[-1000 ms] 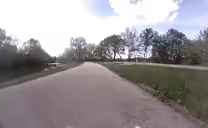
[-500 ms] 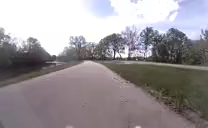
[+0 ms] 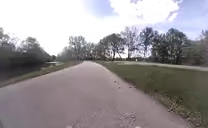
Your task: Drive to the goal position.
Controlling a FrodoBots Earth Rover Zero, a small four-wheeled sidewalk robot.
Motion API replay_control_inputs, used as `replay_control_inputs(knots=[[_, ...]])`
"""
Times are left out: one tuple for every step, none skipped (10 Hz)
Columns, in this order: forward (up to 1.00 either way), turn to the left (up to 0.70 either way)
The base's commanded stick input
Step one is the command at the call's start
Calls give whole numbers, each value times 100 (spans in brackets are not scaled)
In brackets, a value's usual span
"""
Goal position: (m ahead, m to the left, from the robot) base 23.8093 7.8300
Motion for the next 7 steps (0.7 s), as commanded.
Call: replay_control_inputs(knots=[[100,0],[100,0],[100,0],[100,0],[100,0],[100,0],[100,0]])
